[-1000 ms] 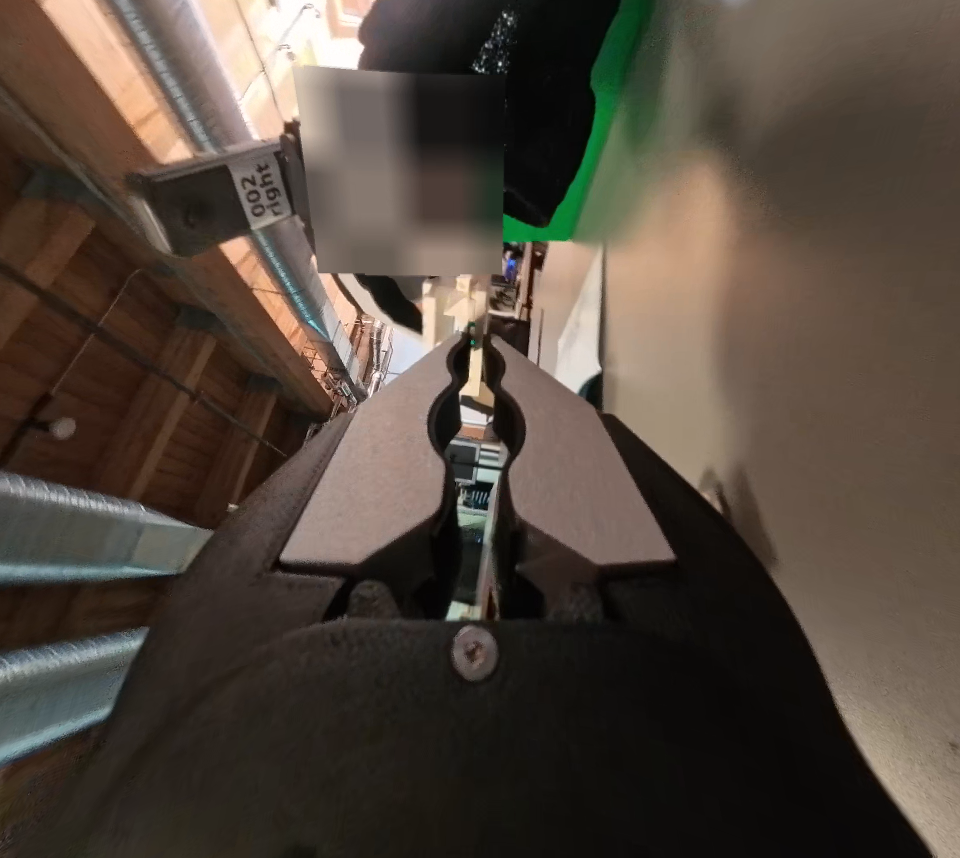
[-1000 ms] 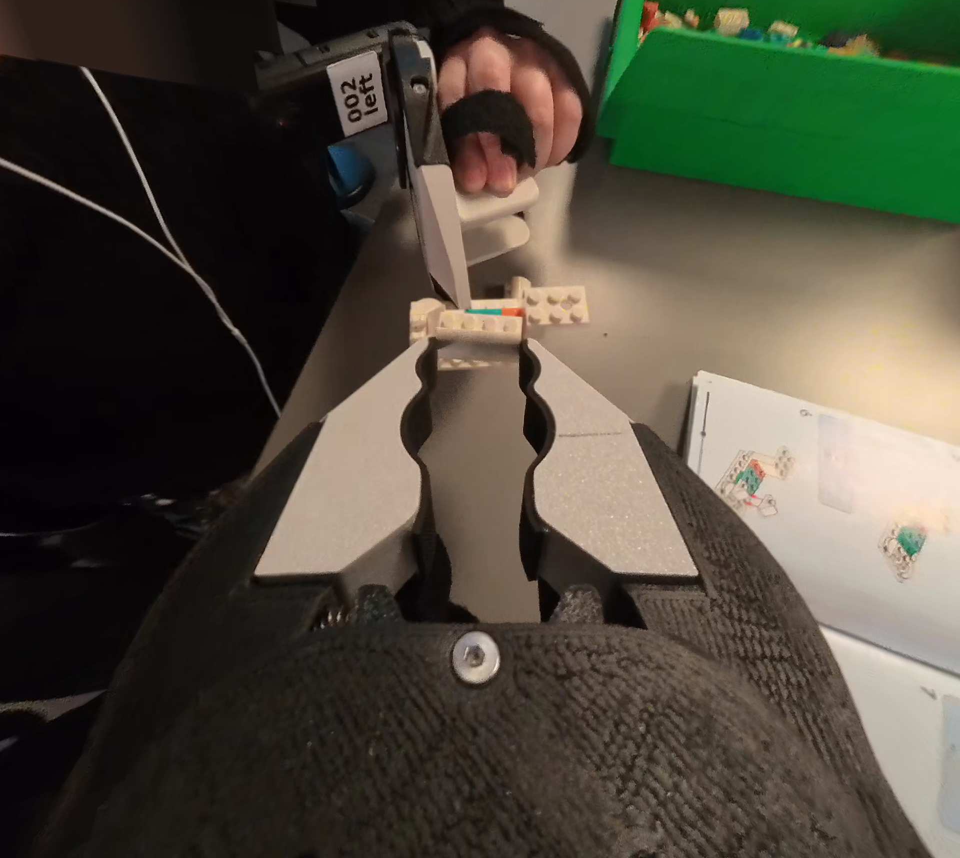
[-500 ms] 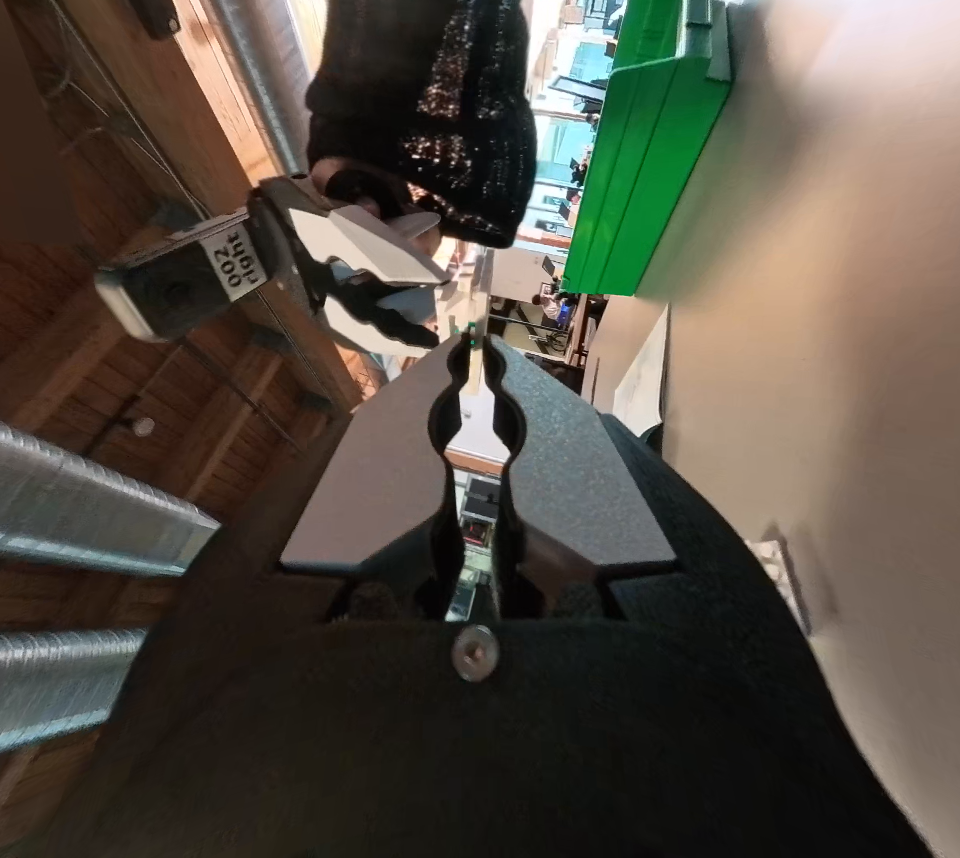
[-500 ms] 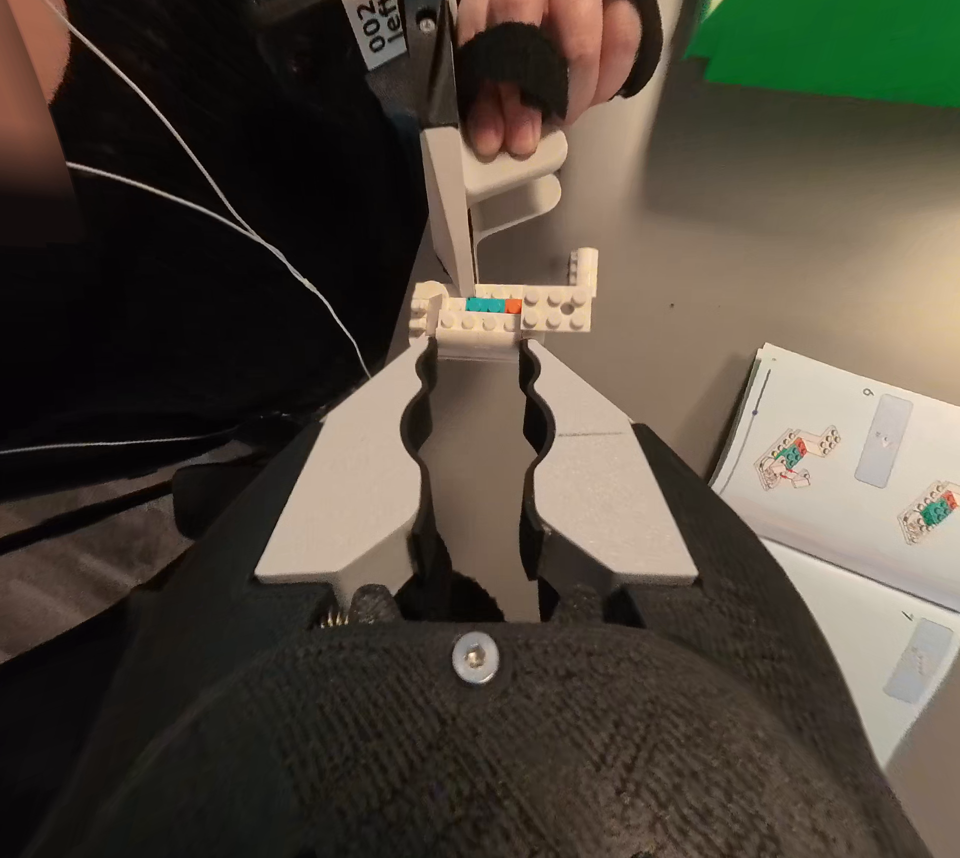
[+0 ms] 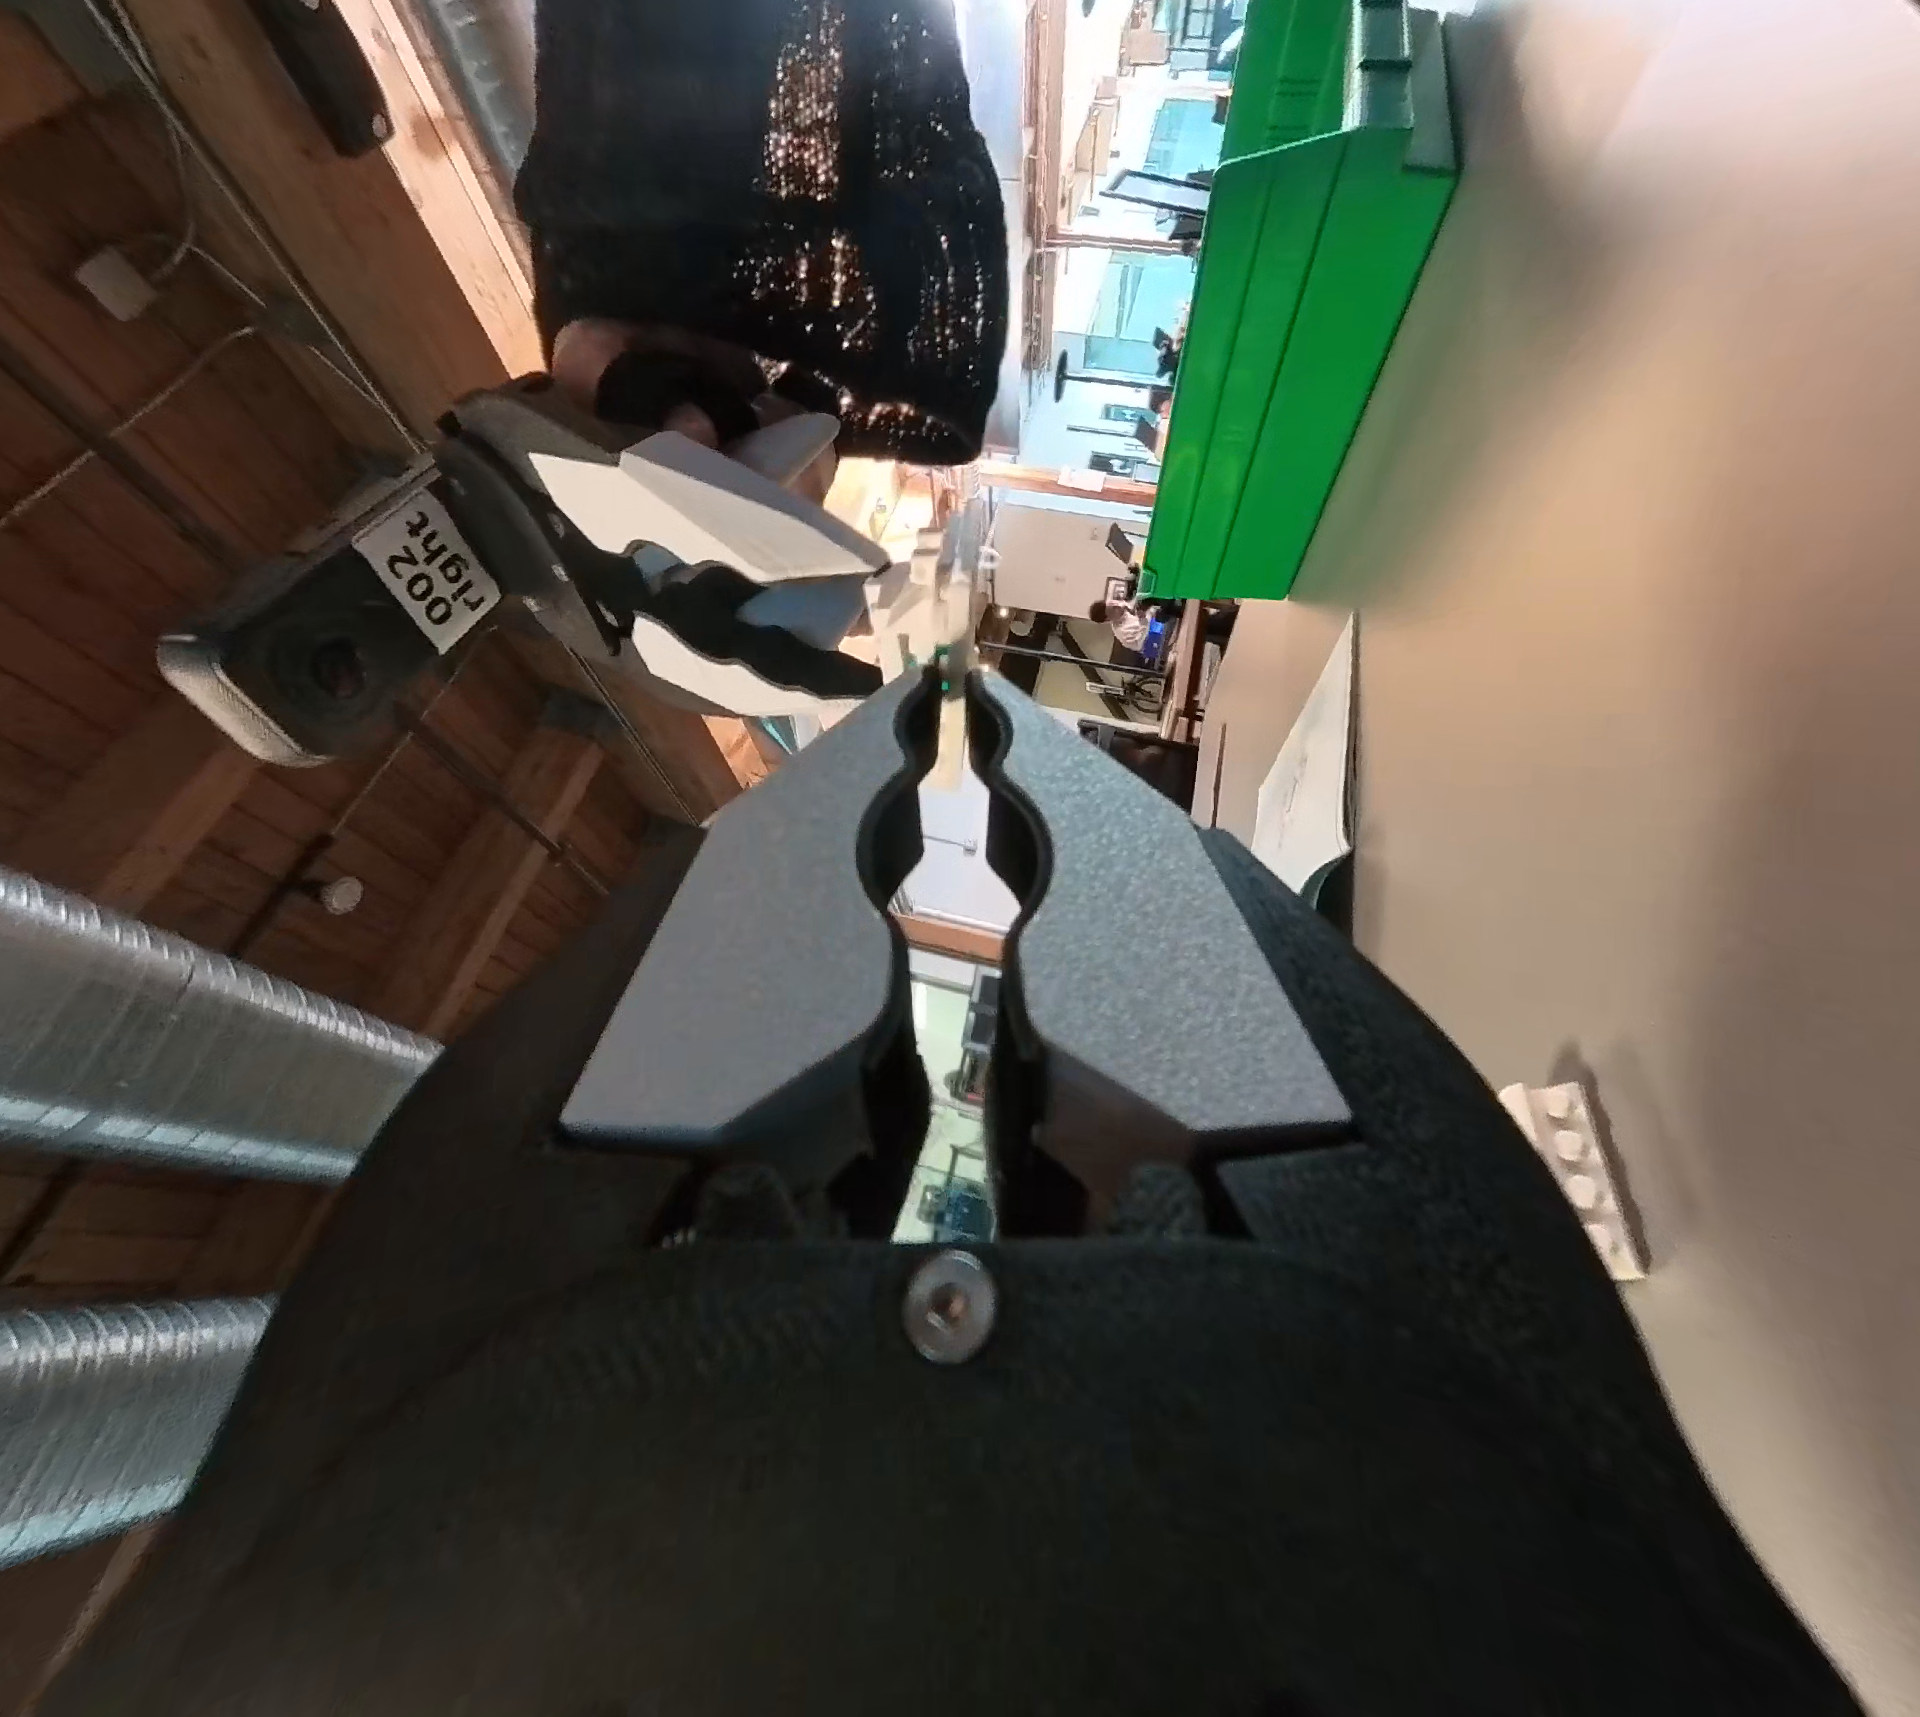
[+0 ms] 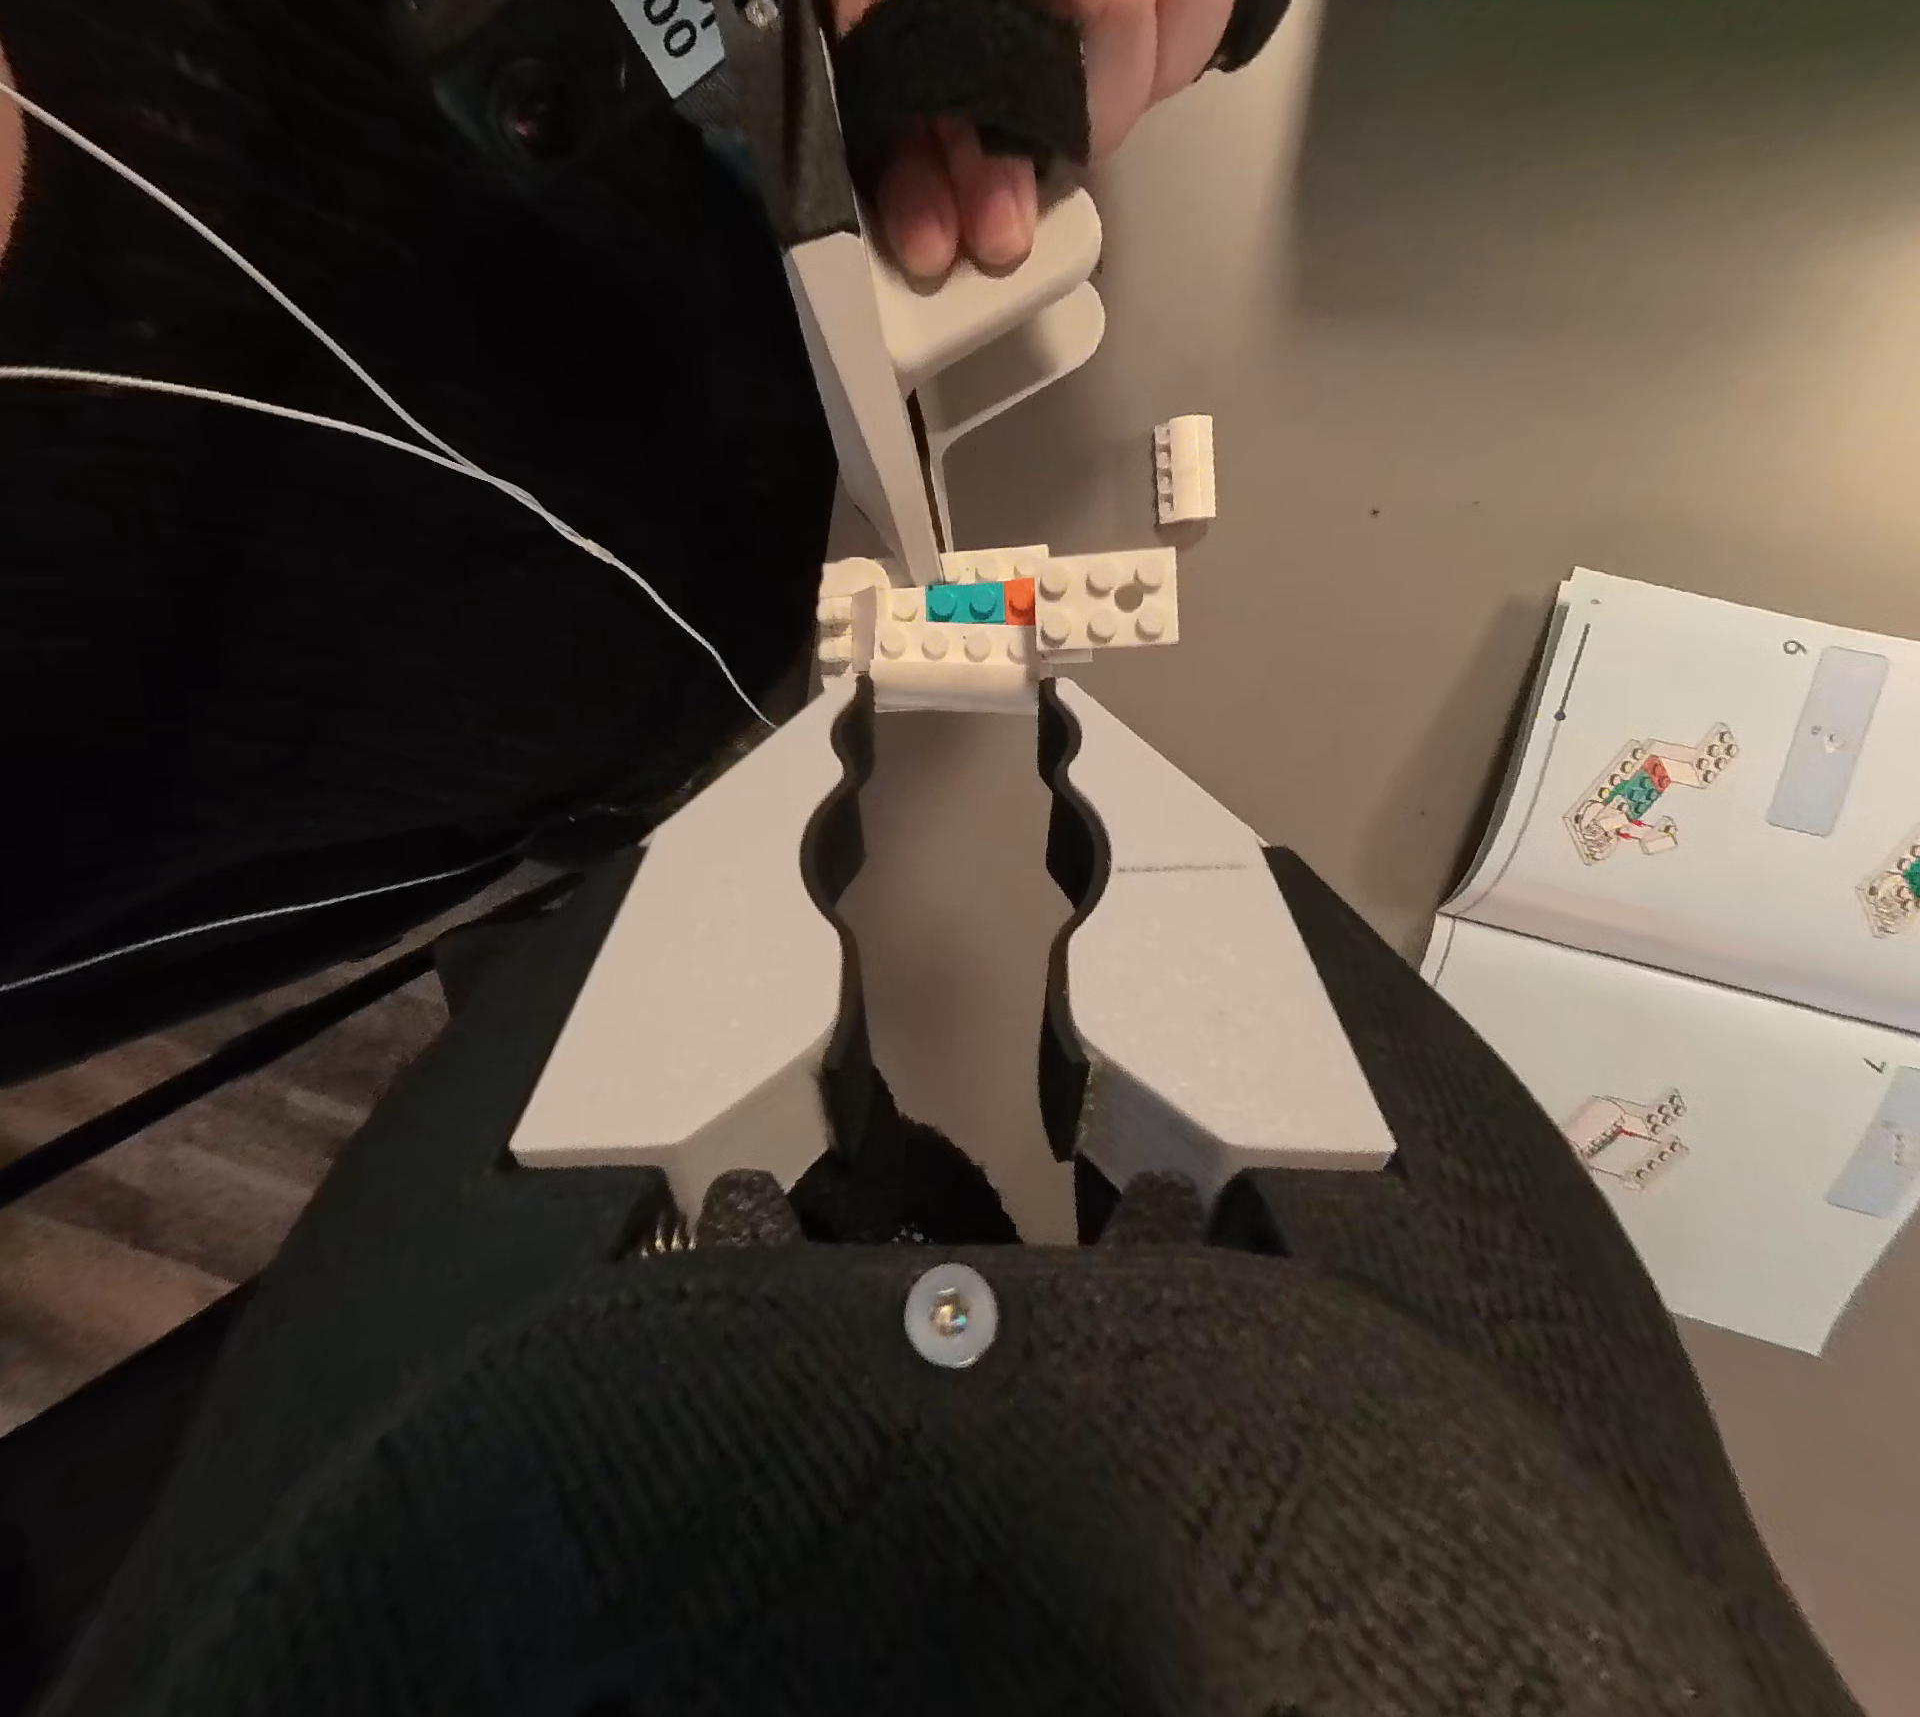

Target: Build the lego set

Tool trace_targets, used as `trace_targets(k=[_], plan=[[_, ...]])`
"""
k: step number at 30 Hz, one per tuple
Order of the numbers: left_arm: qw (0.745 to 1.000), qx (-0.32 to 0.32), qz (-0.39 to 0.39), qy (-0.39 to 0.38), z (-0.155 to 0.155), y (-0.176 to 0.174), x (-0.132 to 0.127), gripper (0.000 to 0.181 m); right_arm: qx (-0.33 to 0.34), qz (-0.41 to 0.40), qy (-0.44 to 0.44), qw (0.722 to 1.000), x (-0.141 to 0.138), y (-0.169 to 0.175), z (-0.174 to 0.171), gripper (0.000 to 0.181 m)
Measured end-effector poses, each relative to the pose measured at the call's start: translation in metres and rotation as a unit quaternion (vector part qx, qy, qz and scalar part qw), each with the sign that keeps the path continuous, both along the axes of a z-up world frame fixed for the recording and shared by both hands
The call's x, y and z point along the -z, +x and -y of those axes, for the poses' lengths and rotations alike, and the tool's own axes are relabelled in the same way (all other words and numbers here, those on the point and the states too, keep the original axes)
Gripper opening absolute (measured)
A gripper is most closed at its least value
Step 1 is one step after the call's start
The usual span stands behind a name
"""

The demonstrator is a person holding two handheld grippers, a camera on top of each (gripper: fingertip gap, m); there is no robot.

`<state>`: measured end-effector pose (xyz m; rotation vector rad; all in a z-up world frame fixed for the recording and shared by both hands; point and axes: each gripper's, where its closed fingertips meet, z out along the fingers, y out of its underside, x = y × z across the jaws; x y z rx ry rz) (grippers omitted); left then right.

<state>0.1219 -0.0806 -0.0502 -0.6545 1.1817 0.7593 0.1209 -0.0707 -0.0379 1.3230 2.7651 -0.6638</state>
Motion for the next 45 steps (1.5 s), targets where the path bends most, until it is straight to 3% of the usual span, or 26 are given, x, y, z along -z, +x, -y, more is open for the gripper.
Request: trace_targets(k=[24,45], plan=[[1.0,-0.001,-0.003,0.008,0.0,0.0,0.0,0.003,0.01,0.003,0.017,1.0,0.002,0.006,-0.007,0.03],[1.0,0.002,-0.029,0.001,0.001,0.004,0.012,0.003,-0.026,-0.025,0.044,0.998,0.009,0.006,-0.005,0.03]])
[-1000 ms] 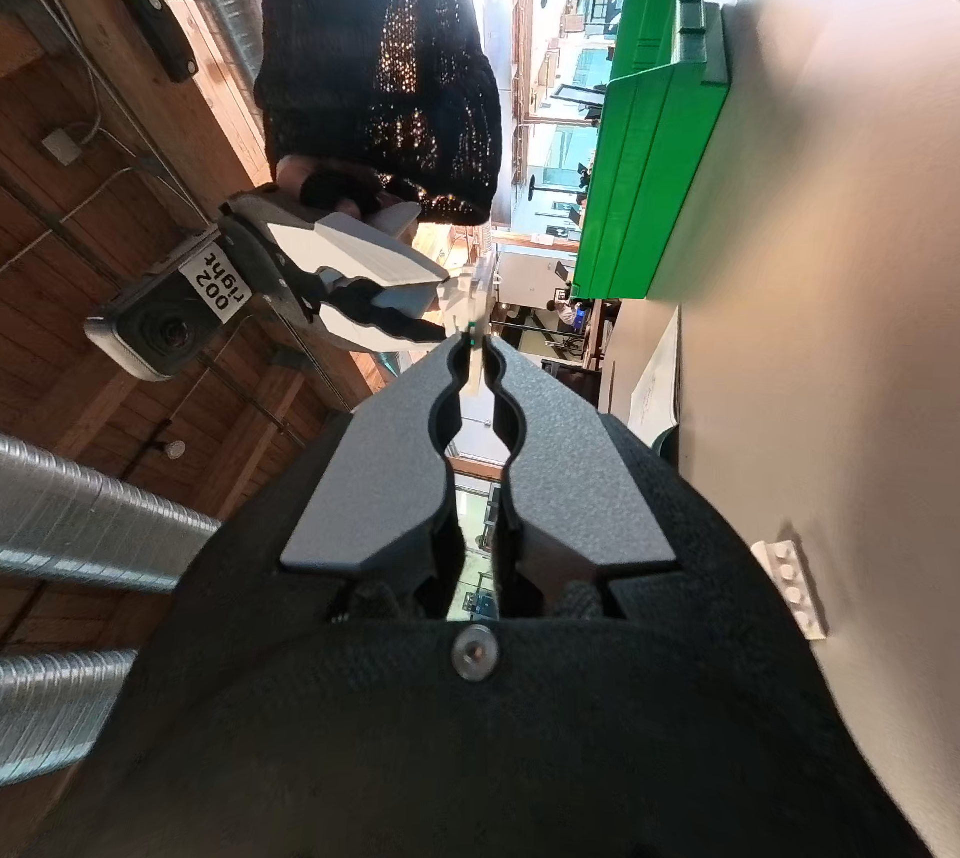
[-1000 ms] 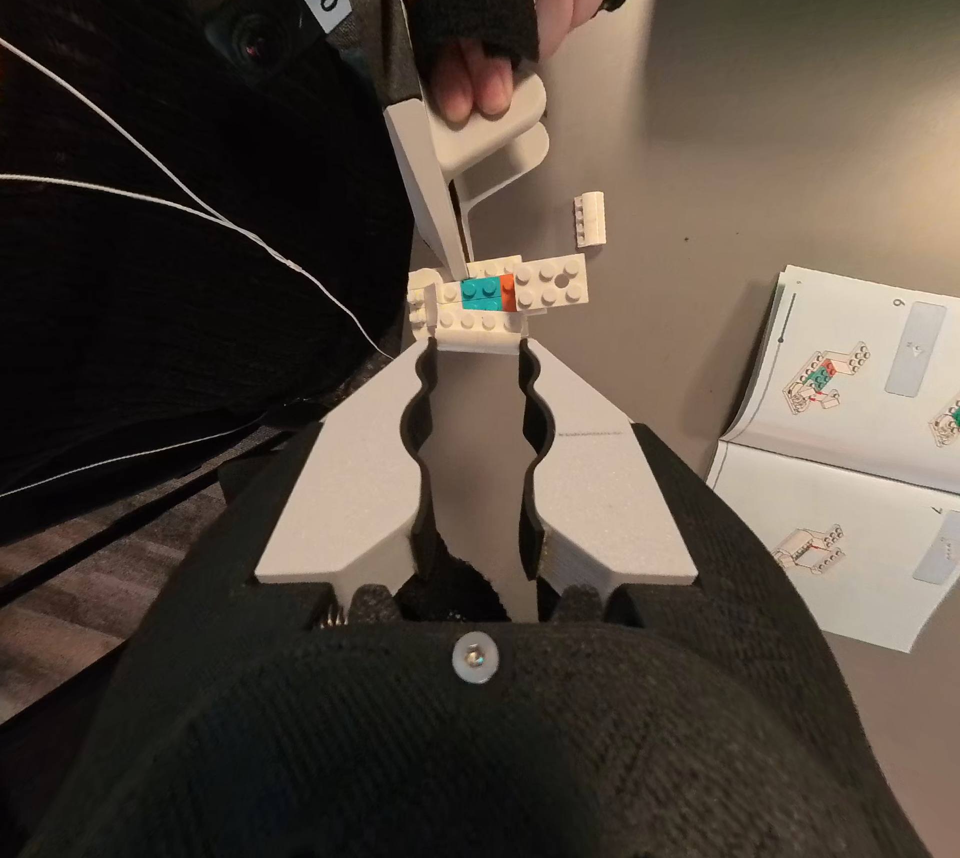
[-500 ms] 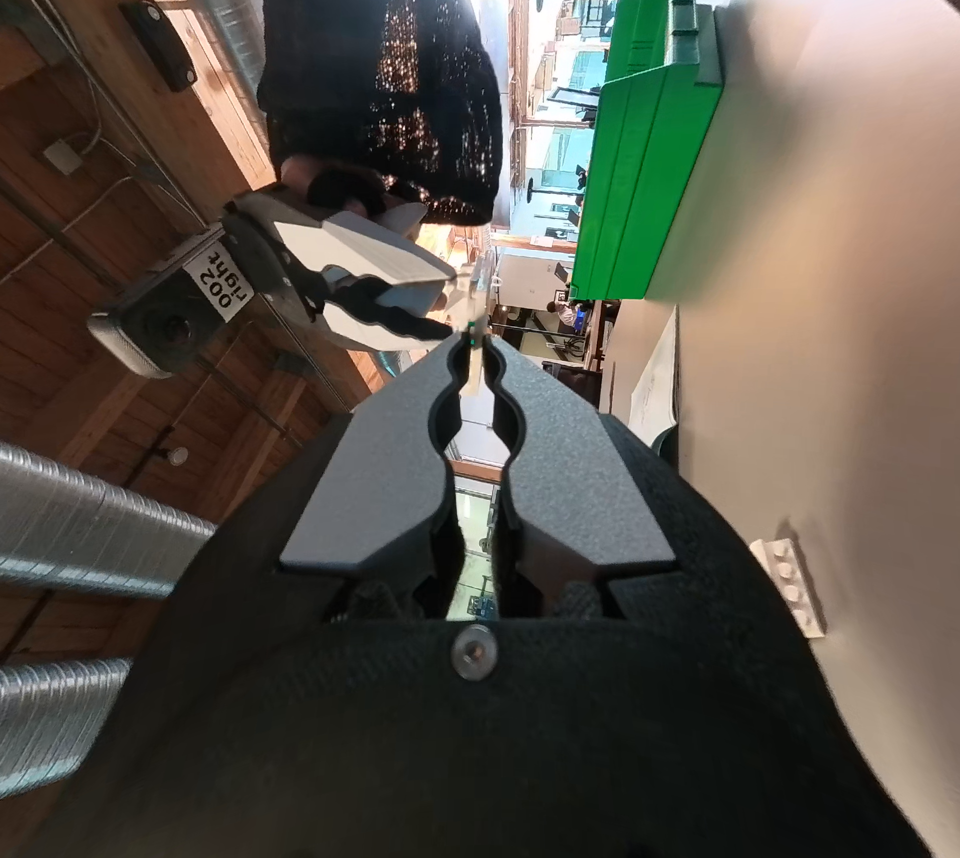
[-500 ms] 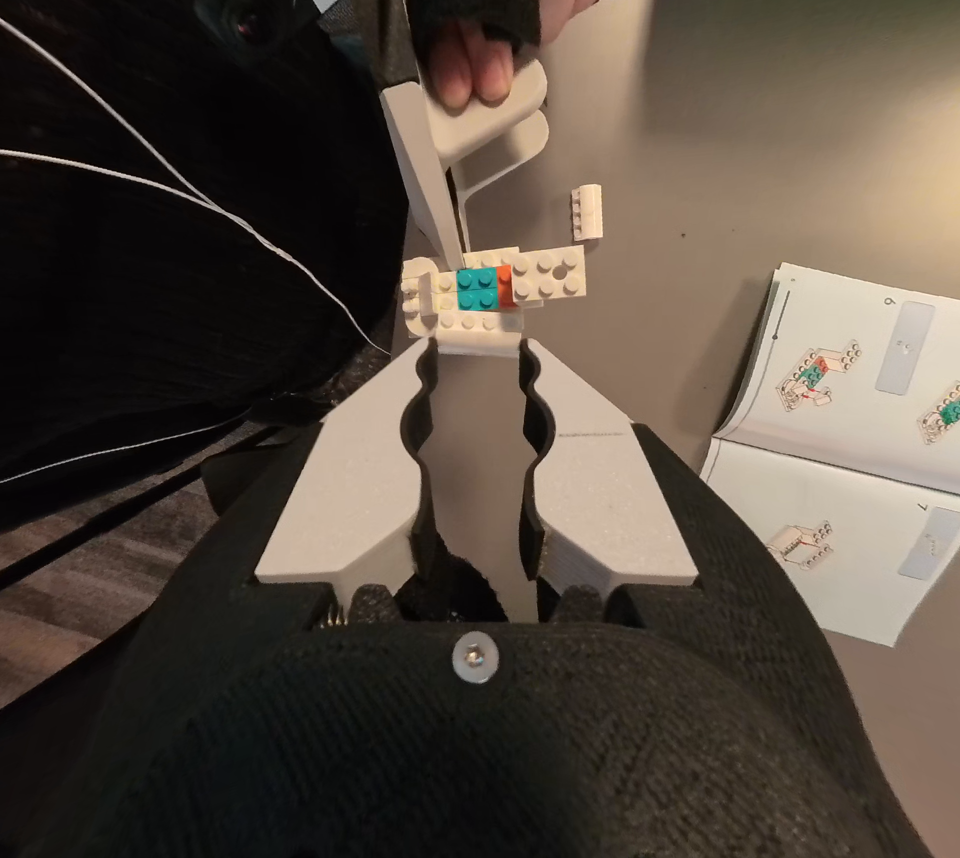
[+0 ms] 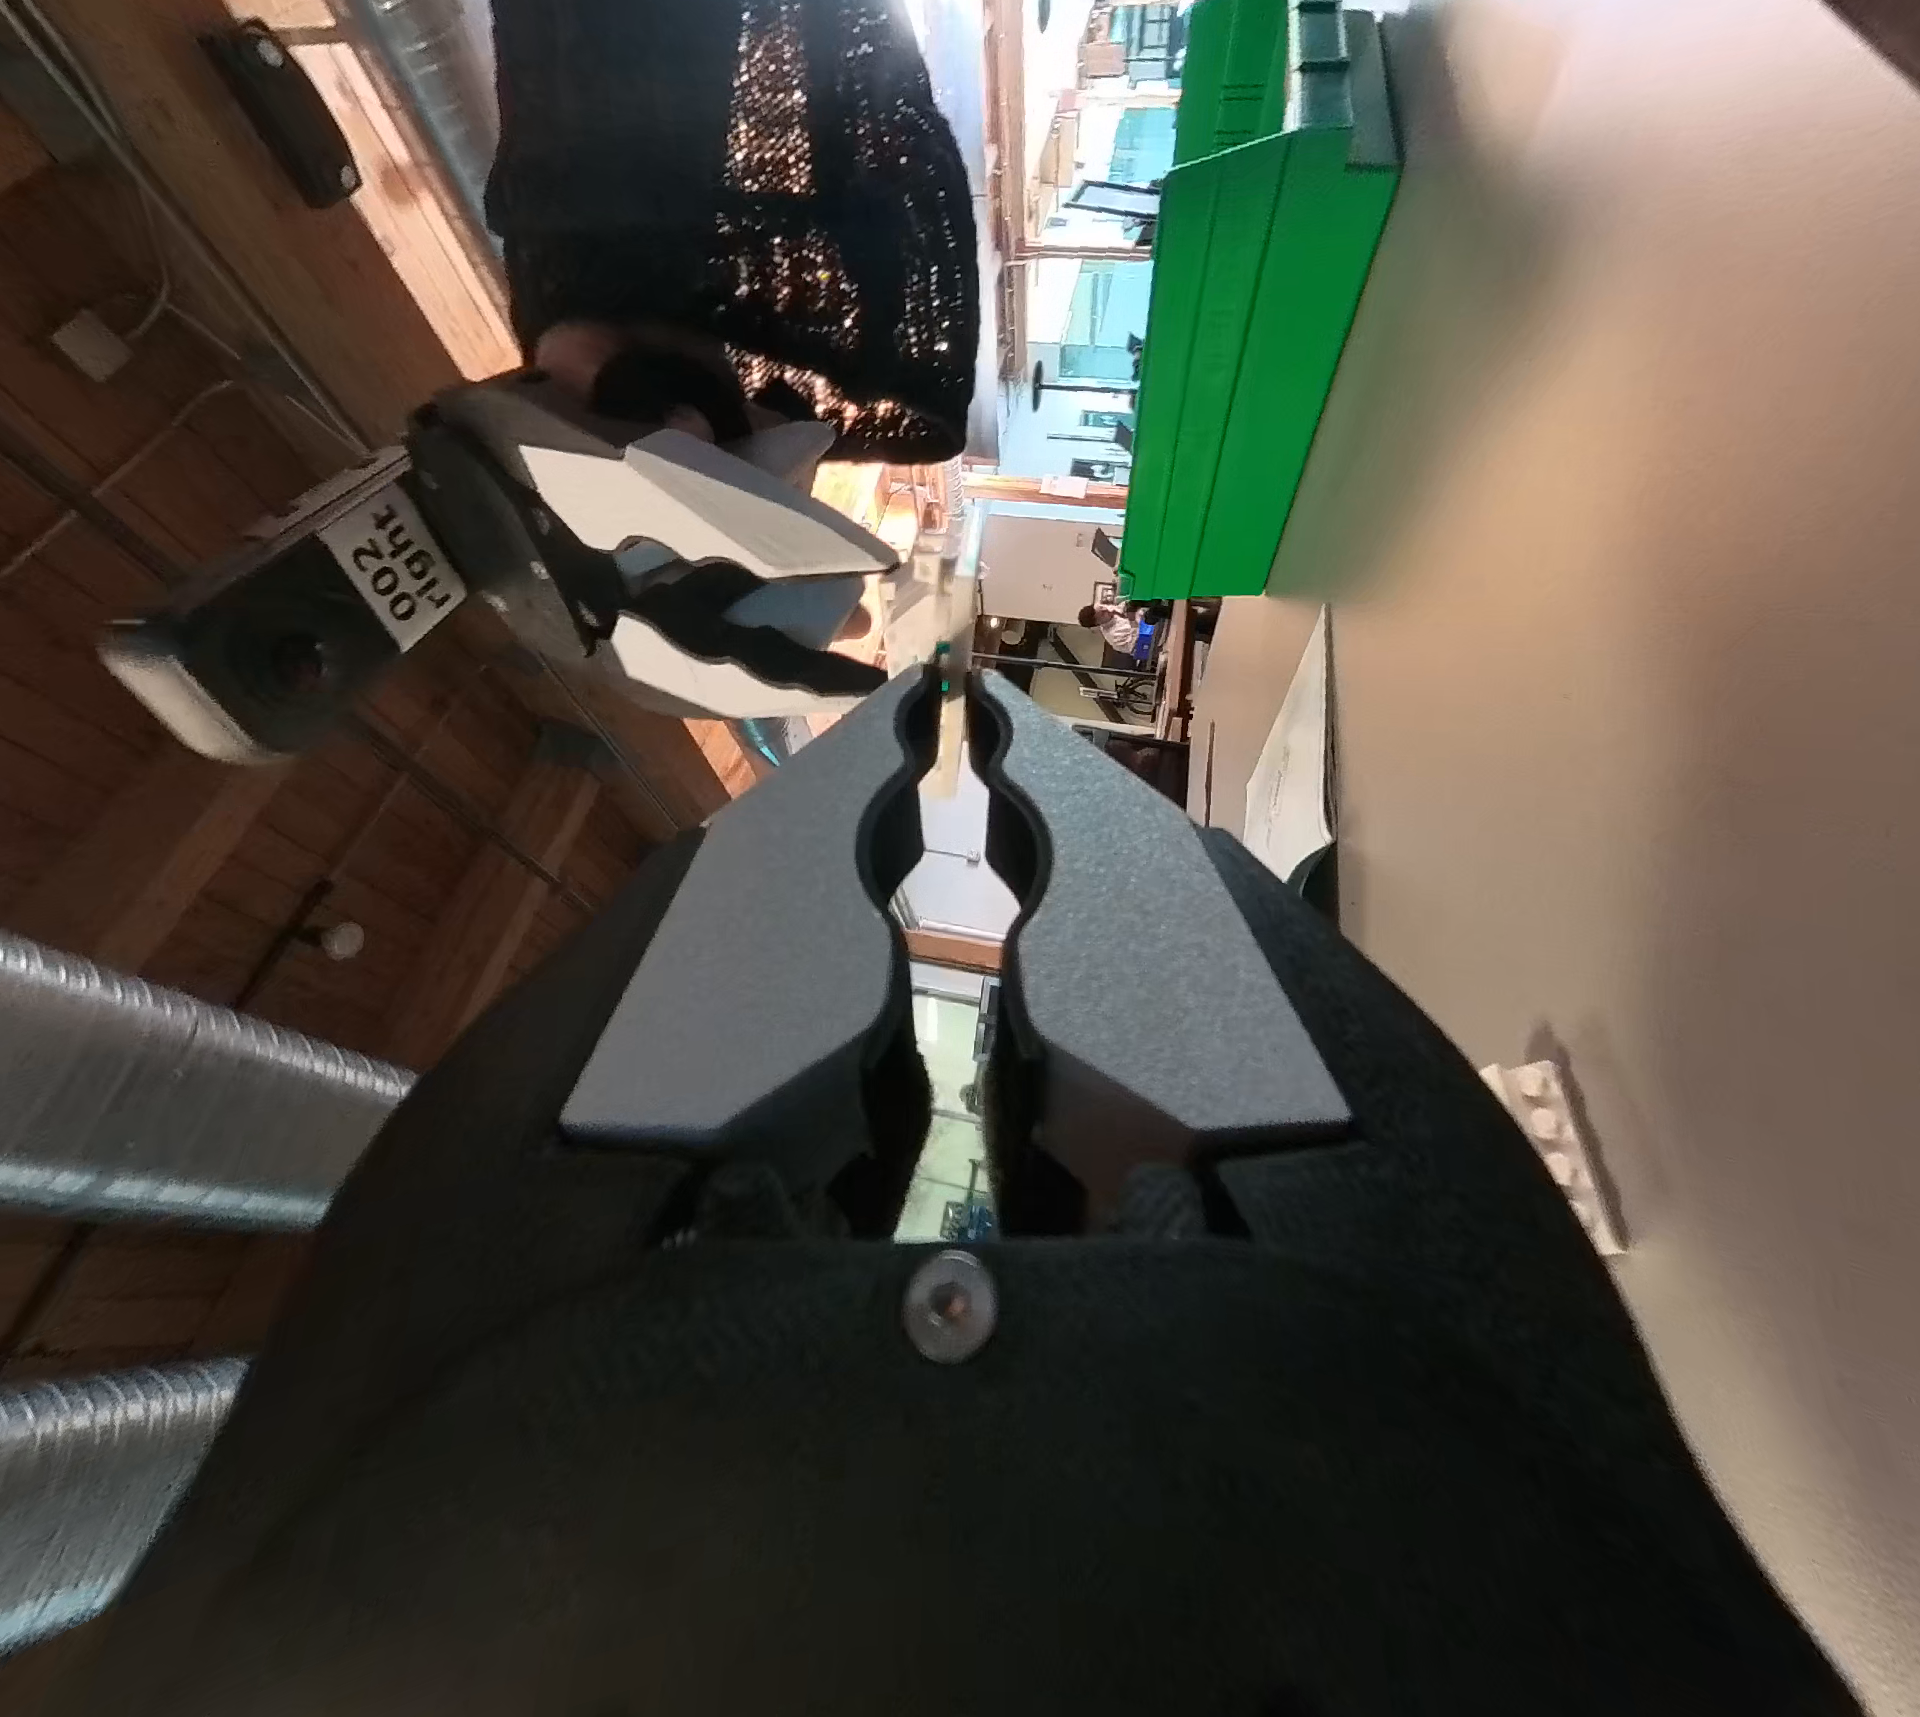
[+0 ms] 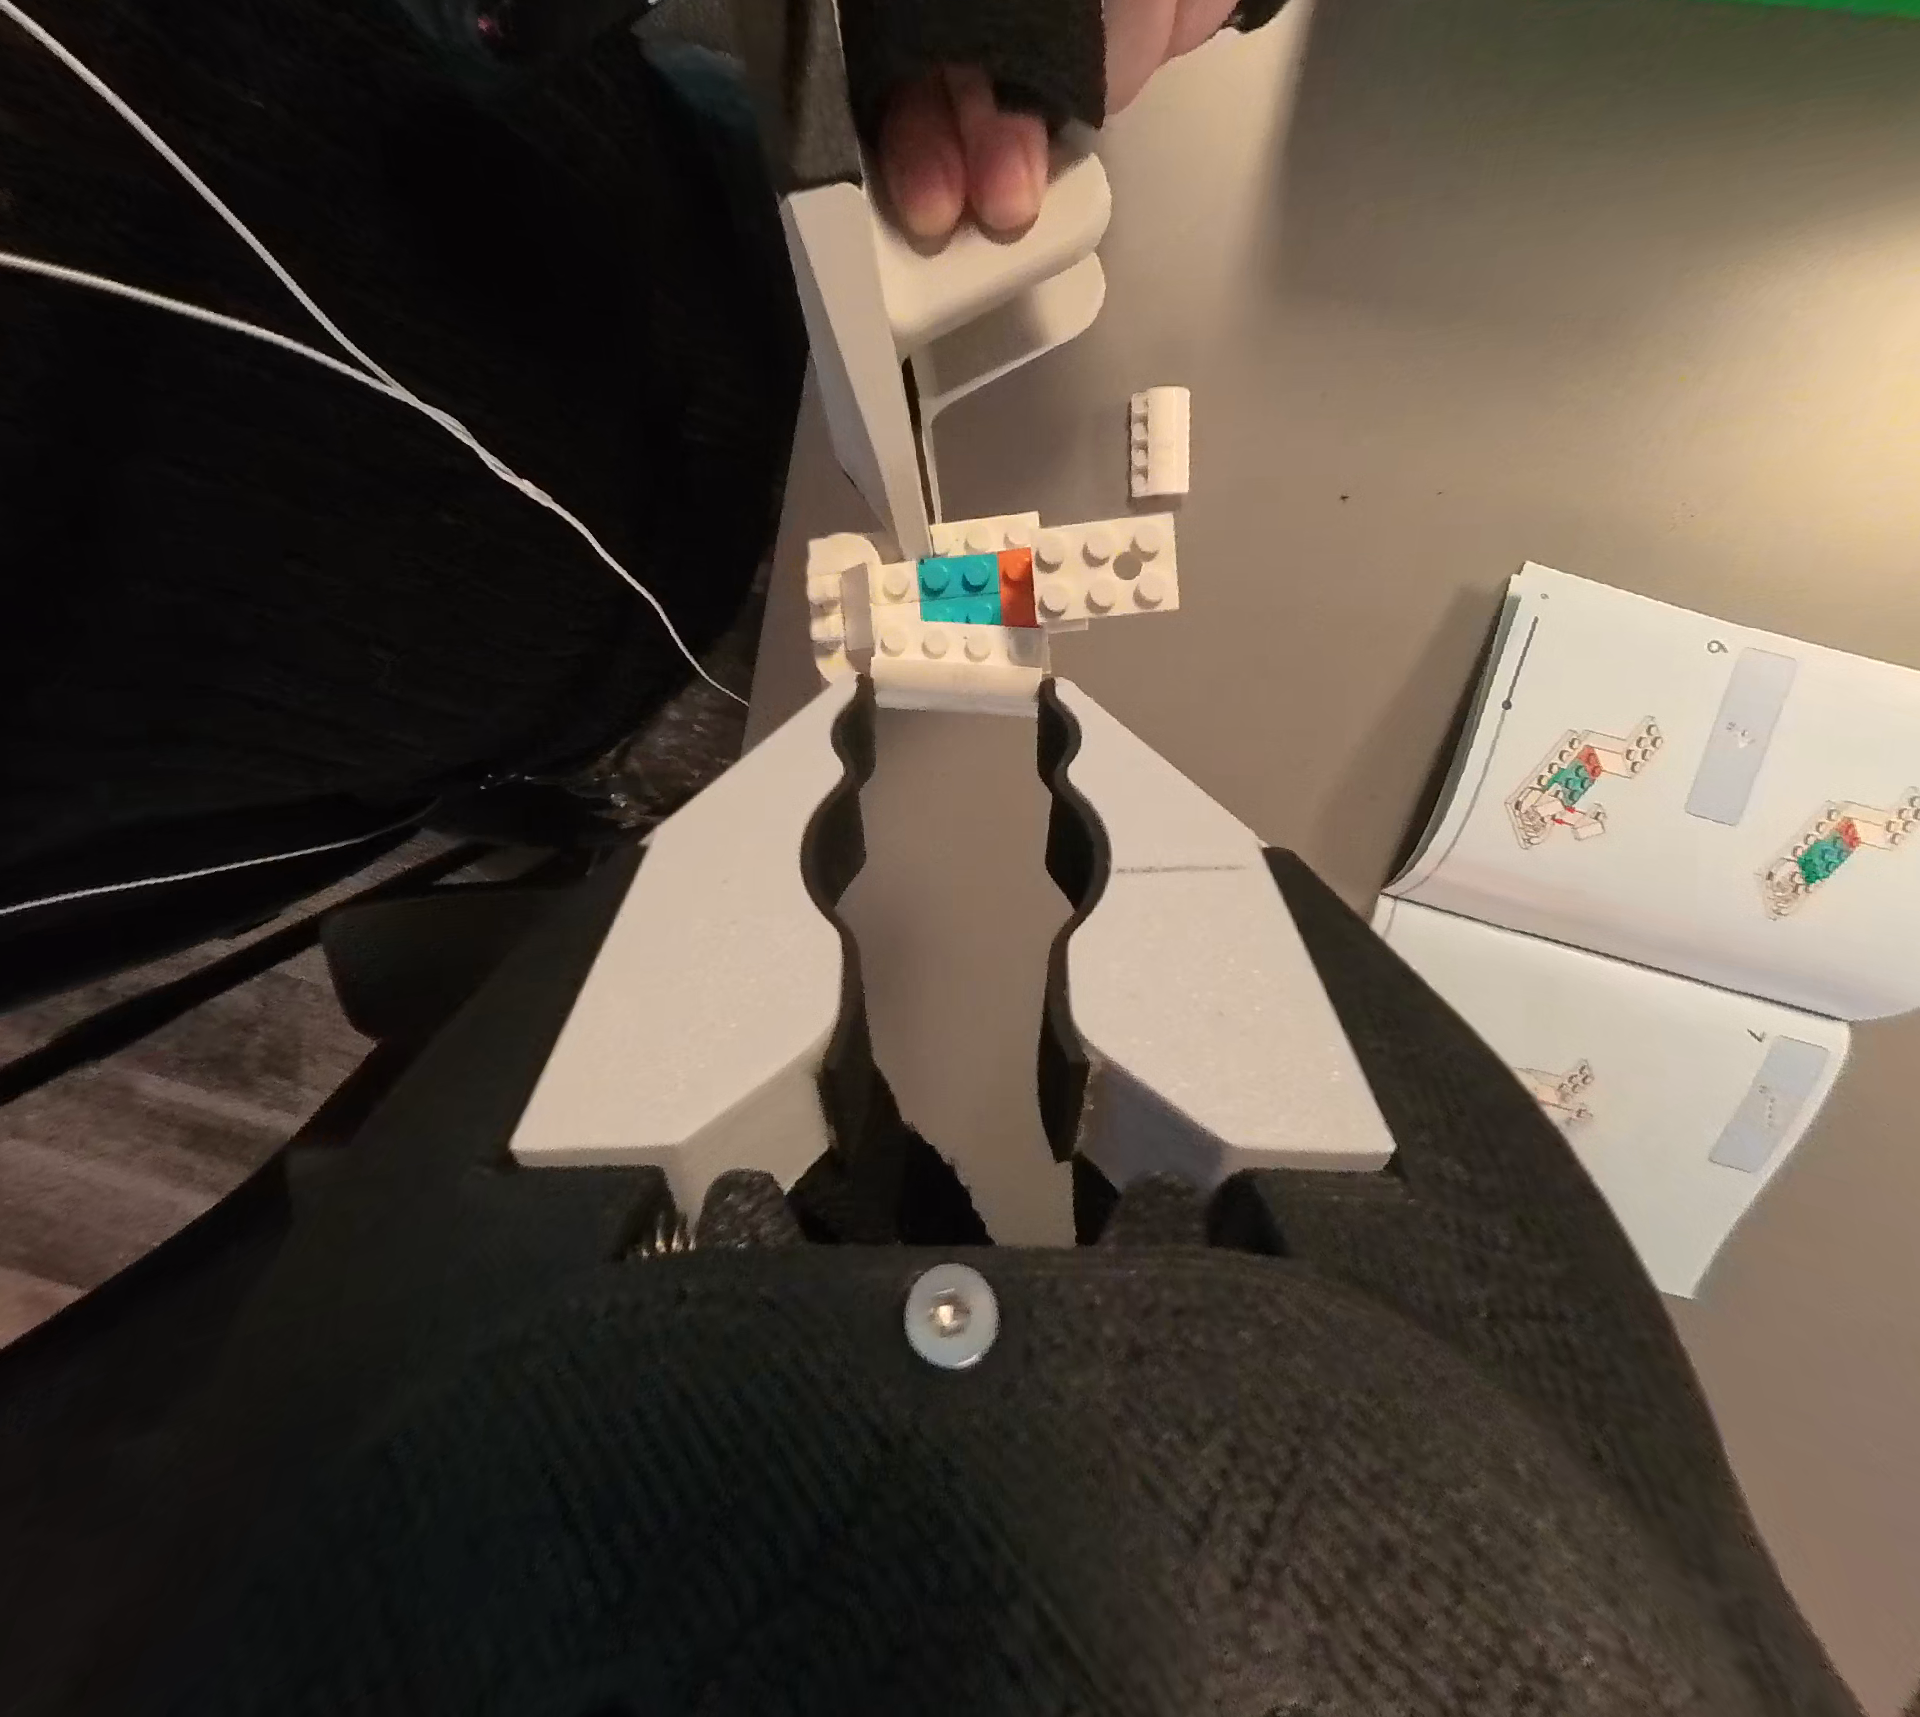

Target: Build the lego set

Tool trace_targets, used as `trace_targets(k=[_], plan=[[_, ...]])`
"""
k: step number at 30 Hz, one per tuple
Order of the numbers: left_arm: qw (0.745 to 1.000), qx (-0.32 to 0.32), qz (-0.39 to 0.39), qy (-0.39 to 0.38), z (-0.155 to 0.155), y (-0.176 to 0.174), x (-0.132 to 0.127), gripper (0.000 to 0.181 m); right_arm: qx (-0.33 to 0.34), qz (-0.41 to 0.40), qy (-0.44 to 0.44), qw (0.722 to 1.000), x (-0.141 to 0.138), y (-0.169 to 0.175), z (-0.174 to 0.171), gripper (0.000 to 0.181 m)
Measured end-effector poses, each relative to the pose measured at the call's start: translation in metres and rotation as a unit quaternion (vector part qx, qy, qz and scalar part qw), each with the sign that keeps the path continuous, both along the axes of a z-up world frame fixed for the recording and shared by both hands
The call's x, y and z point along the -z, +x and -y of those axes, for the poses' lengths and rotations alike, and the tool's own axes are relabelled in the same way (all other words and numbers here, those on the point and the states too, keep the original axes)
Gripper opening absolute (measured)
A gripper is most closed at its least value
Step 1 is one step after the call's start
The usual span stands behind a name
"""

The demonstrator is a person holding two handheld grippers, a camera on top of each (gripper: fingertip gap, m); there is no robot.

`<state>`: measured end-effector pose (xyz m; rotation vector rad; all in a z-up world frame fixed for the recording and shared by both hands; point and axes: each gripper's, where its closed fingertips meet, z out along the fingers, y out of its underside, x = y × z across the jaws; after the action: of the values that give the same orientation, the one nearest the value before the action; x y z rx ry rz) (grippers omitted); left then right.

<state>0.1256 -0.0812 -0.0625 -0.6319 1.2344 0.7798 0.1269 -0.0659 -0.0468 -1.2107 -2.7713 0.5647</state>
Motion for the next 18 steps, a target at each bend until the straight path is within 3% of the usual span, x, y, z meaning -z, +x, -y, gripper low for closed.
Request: trace_targets(k=[9,18], plan=[[1.0,0.002,-0.018,-0.021,-0.001,0.003,0.012,0.003,-0.035,-0.04,-0.013,0.998,0.008,-0.001,-0.002,0.03],[0.99,-0.014,-0.089,-0.108,-0.015,-0.001,0.06,0.003,0.025,-0.112,-0.089,0.989,0.062,-0.004,-0.021,0.03]])
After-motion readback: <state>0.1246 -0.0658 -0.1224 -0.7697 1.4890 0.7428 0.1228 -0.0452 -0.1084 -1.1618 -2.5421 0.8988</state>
